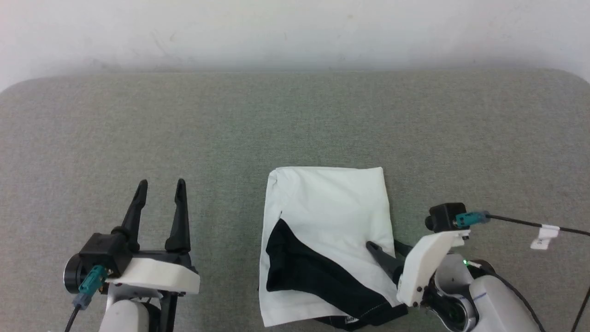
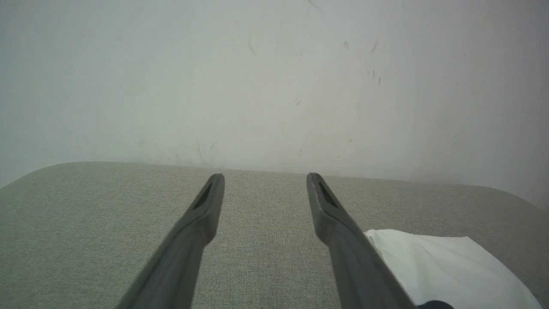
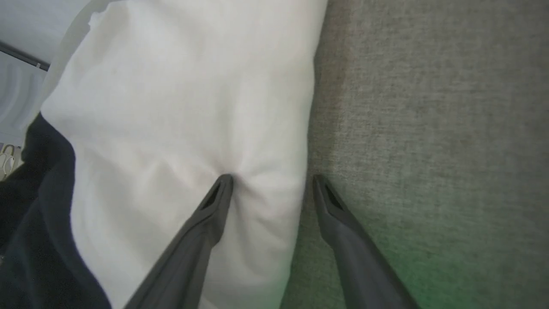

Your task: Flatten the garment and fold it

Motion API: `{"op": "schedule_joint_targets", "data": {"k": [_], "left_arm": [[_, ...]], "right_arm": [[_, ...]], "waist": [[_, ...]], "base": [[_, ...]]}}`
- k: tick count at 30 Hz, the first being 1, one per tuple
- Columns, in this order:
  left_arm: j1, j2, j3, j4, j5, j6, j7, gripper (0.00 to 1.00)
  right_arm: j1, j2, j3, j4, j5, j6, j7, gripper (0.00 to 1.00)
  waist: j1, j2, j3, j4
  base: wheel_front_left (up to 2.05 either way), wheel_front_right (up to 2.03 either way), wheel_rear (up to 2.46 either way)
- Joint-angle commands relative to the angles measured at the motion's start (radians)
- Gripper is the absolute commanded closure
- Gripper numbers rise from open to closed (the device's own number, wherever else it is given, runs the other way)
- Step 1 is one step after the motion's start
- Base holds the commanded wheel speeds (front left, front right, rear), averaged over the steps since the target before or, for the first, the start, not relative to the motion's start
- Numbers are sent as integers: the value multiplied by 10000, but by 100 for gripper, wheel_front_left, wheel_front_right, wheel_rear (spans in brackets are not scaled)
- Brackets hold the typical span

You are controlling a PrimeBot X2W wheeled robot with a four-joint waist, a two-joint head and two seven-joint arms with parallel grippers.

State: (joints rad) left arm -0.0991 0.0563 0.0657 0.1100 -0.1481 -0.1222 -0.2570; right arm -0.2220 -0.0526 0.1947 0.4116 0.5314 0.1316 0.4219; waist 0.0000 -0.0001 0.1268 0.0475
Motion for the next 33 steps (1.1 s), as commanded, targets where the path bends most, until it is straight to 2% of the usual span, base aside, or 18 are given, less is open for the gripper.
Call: {"op": "schedule_joint_targets", "data": {"k": [1, 2, 3, 4, 5, 6, 7, 10, 13, 14, 19, 26, 33], "left_arm": [[29, -35, -21, 36, 16, -51, -47, 0], [33, -36, -27, 49, 16, -53, -47, 0], [36, -37, -30, 59, 13, -54, -47, 0], [42, -38, -30, 68, 11, -55, -47, 0], [51, -39, -26, 75, 9, -56, -47, 0], [63, -39, -13, 76, 8, -57, -47, 0], [82, -40, 16, 69, 5, -57, -47, 0], [154, -41, 149, 11, -4, -44, -47, 0], [194, -42, 237, -46, 7, -40, -47, 0], [194, -42, 237, -46, 7, -40, -47, 0], [183, -41, 332, -226, 42, -34, -47, 0], [-28, -47, 295, -535, 168, 45, -47, 0], [-401, 71, 285, -809, 363, 65, -47, 0]], "right_arm": [[-169, 24, 129, 267, 119, -9, 144, 0], [-240, 24, 216, 411, 233, -9, 213, 0], [-309, 24, 297, 535, 314, -9, 254, 32], [-374, 24, 373, 639, 348, -9, 268, 59], [-428, 24, 446, 707, 364, -9, 261, 64], [-483, 24, 483, 734, 327, -9, 198, 96], [-548, 24, 502, 758, 180, -9, 141, 100], [-808, 24, 478, 632, -668, -9, 19, 100], [-1177, 24, 492, 195, -2244, -9, 247, 100], [-1177, 24, 492, 195, -2244, -9, 247, 100], [-1740, -175, 905, -726, -4721, -9, 1253, 100], [-2456, -1860, 1735, -1399, -5393, -9, 1921, 100], [-3386, -3476, 2325, -1155, -5460, -9, 1719, 100]], "waist": [[0, 1, 28, 81], [0, 1, 24, 106], [0, 1, 19, 125], [0, 1, 10, 139], [0, 1, -2, 143], [0, 1, -10, 134], [0, 1, -17, 105], [0, 1, -22, -93], [0, 1, 14, -401], [0, 1, 14, -401], [0, 1, 195, -1067], [0, 1, 630, -2126], [0, 1, 1356, -3126]], "base": [[0, 0, 0], [0, 0, 0], [0, 0, 0], [0, 0, 0], [0, 0, 0], [0, 0, 0], [0, 0, 0], [0, 0, 0], [0, 0, 0], [0, 0, 0], [0, 0, 0], [0, 0, 0], [0, 0, 0]]}}
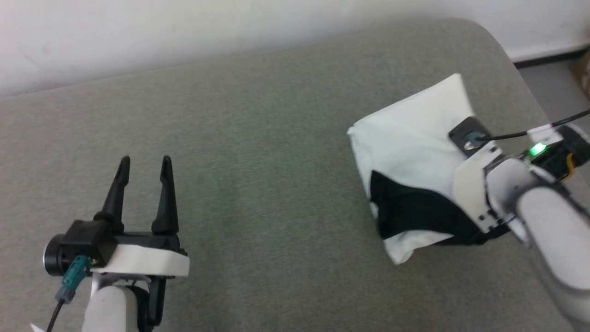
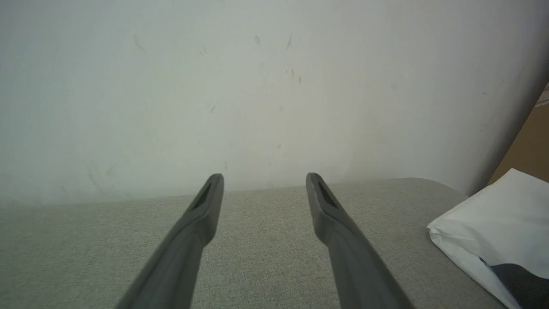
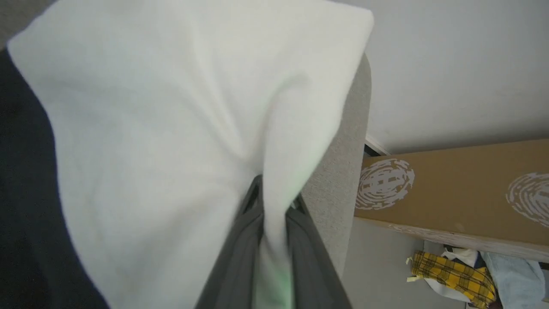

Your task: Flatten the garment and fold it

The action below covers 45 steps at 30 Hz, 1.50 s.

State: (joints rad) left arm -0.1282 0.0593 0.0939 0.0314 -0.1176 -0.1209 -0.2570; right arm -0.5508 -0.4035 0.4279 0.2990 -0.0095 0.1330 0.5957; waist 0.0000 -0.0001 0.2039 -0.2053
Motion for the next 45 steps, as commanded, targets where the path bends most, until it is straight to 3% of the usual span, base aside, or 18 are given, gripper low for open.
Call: {"op": "schedule_joint_targets", "data": {"k": [1, 10, 22, 29, 30, 32, 37, 45], "left_arm": [[-178, 75, 2, -61, 80, 50, -47, 0], [-915, 514, -167, -221, 227, 19, -33, 0], [-1281, 897, -320, -187, 123, 3, 101, 0], [-1176, 903, -400, -18, 62, 30, 73, 0], [-1146, 897, -409, 31, 48, 33, 67, 0], [-1064, 857, -439, 121, 32, 59, 51, 0], [-823, 706, -546, 441, -76, 64, 2, 0], [-78, 406, -703, 953, -259, 114, -40, 0]], "right_arm": [[-244, -125, -19, 74, -54, -23, -107, 100], [-1736, -979, -556, 1736, -621, -23, -1543, 100], [-2759, -1051, -2472, 3933, -1844, -23, -3058, 100], [-2659, -660, -3555, 4541, -2544, -23, -3439, 100], [-2585, -596, -3658, 4595, -2655, -23, -3478, 71], [-2437, -472, -3976, 4675, -2831, -23, -3481, 0], [-1888, -207, -4785, 5019, -2991, -23, -3427, 0], [-652, 561, -5924, 4445, -1926, -23, -4819, 0]], "waist": [[0, 1, 717, -706], [0, 1, 1899, -1024], [0, 1, 2477, -446], [0, 1, 2216, -243], [0, 1, 2126, -228], [0, 1, 1907, -208], [0, 1, 1079, -95], [0, 1, -578, 319]], "base": [[0, 0, 0], [0, 0, 0], [0, 0, 0], [0, 0, 0], [0, 0, 0], [0, 0, 0], [0, 0, 0], [0, 0, 0]]}}
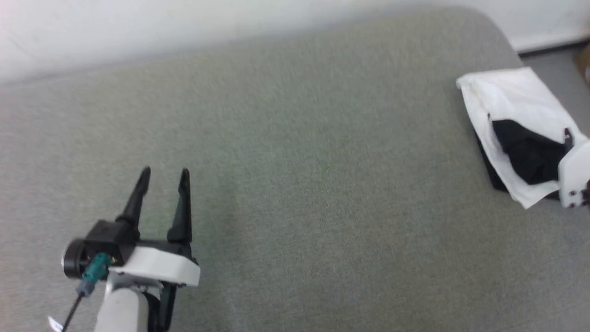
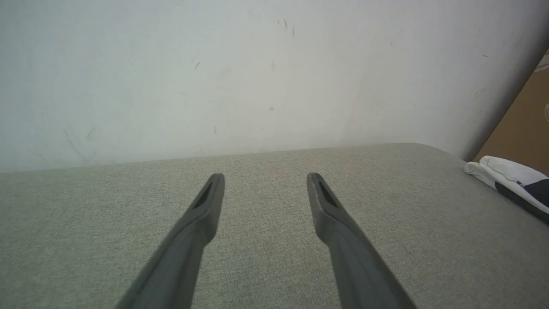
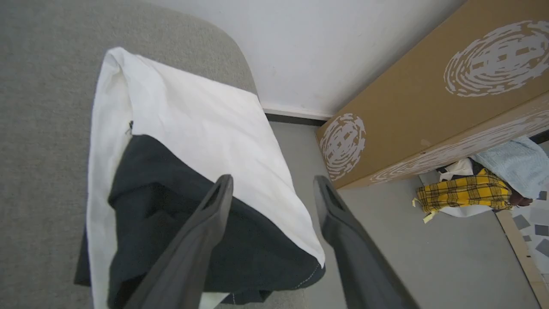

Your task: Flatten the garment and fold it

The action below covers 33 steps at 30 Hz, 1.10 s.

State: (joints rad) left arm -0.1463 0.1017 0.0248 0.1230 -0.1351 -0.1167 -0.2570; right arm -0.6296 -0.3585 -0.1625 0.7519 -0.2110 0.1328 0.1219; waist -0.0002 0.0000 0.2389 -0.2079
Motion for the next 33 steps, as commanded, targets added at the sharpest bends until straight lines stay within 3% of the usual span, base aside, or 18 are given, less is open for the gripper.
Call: {"op": "schedule_joint_targets", "data": {"k": [1, 11, 20, 26, 33], "left_arm": [[198, -47, -34, 88, -112, 73, -42, 0], [871, -313, -191, 369, -425, 224, -46, 0], [839, -390, -317, 629, -497, 374, -46, 0], [752, -434, -455, 808, -529, 435, -47, 0], [805, -465, -503, 827, -557, 469, -47, 0]], "right_arm": [[361, 245, -137, -283, 316, -21, -312, 0], [2862, 1486, -289, -3439, 2423, -21, -2091, 0], [4700, 2554, 117, -5980, 2653, -21, -2632, 0], [5716, 2958, 575, -6983, 2545, -21, -2642, 0], [6436, 3074, 958, -7250, 2630, -21, -2614, 0]], "waist": [[2, 0, -1116, 420], [2, 0, -2111, 1222], [2, 0, -2304, 1804], [2, 0, -2397, 2185], [2, 0, -2415, 2379]], "base": [[0, 0, 0], [0, 0, 0], [0, 0, 0], [0, 0, 0], [0, 0, 0]]}}
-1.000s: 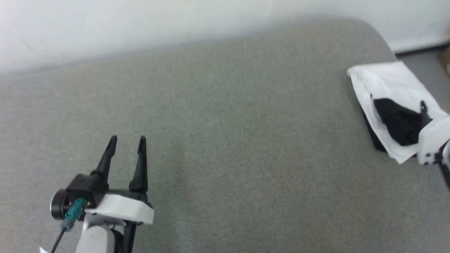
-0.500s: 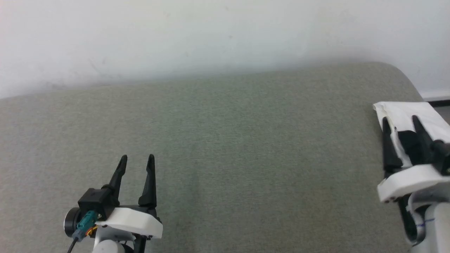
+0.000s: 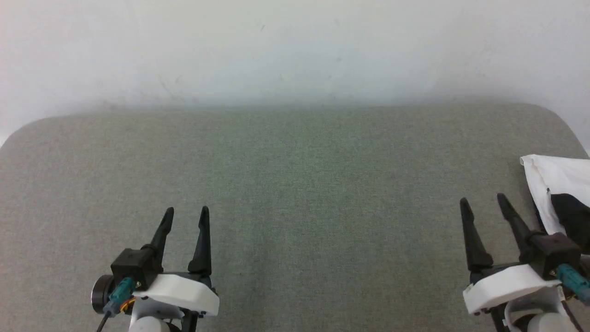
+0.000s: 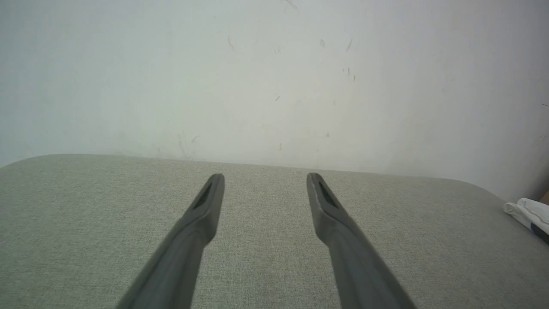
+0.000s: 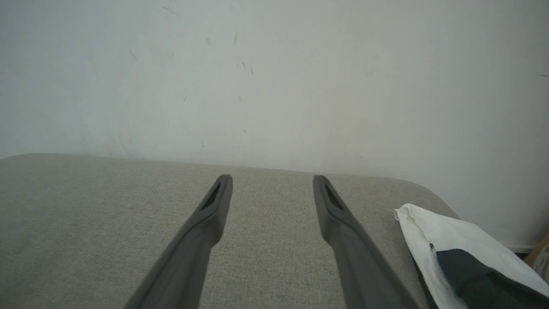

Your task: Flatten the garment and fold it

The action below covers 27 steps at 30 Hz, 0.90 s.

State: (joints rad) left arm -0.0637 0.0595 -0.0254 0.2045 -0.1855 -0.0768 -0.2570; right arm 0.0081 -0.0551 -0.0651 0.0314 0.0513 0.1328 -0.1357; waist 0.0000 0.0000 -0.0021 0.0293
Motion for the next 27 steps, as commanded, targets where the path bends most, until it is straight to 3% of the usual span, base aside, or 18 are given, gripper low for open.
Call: {"op": "schedule_joint_targets", "data": {"k": [1, 20, 21, 27], "left_arm": [[3, -46, 4, 6, -55, 79, -47, 0], [238, -82, -9, 106, -157, 100, -47, 0], [59, -36, -13, 88, -98, 75, 0, 100], [52, -31, -19, 91, -95, 74, 19, 100]], "right_arm": [[116, 43, 32, -25, 73, -21, -58, 0], [374, 48, 327, 153, 495, -21, -25, 0], [247, 8, 337, 144, 456, 0, 2, 100], [235, 0, 348, 143, 464, 0, 10, 100]], "waist": [[0, 0, -7, 17], [0, 0, -84, 42], [0, 0, -86, 42], [1, 0, -87, 40]], "base": [[0, 0, 0], [0, 0, 0], [0, 0, 0], [0, 0, 0]]}}
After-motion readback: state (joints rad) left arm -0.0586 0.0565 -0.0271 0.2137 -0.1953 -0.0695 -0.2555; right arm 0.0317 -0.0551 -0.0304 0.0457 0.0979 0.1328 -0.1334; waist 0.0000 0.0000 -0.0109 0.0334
